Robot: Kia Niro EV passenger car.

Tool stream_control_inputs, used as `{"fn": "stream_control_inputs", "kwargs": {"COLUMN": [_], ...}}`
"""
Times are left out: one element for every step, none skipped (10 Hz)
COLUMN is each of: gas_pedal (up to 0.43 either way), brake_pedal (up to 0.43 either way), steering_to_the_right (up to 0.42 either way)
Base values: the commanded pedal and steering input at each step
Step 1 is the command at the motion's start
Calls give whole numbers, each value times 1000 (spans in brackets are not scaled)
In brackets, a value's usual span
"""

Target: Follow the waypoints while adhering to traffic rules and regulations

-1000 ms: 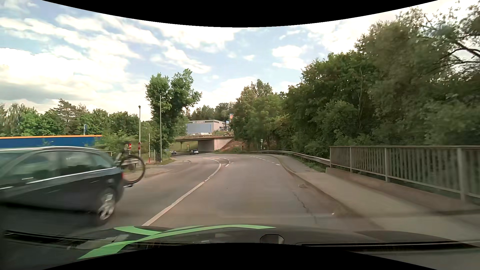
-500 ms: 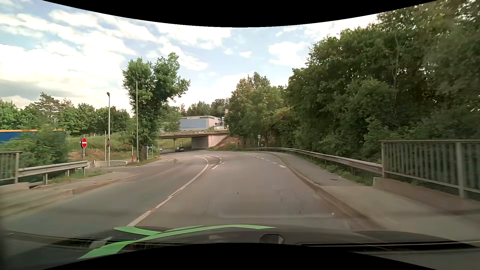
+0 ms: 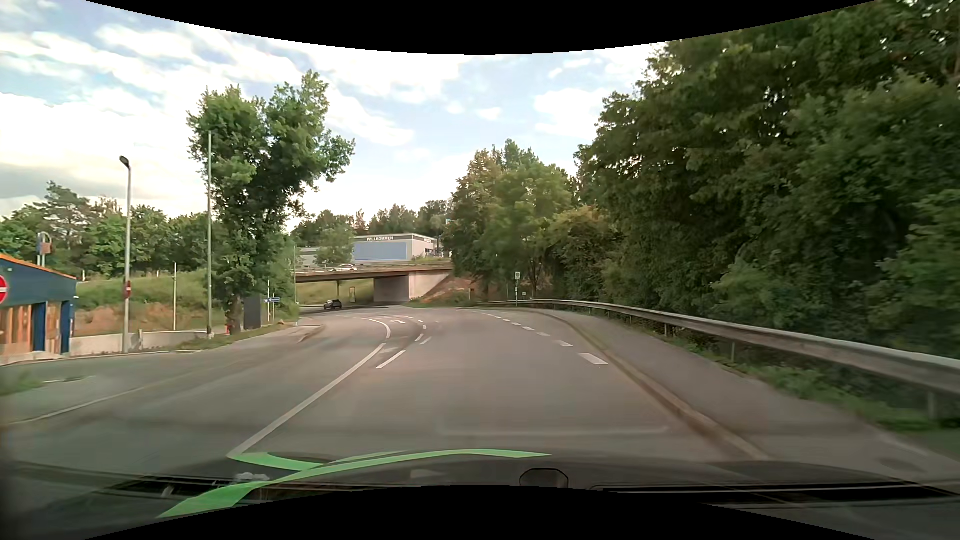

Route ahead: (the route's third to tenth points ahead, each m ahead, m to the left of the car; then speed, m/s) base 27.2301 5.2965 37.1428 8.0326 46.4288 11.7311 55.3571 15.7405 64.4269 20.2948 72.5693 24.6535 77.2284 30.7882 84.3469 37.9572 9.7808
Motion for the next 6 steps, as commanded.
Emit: {"fn": "stream_control_inputs", "kwargs": {"gas_pedal": [110,79,8,8,8,0], "brake_pedal": [0,0,0,0,0,0], "steering_to_the_right": [0,-2,-5,-10,-13,-16]}}
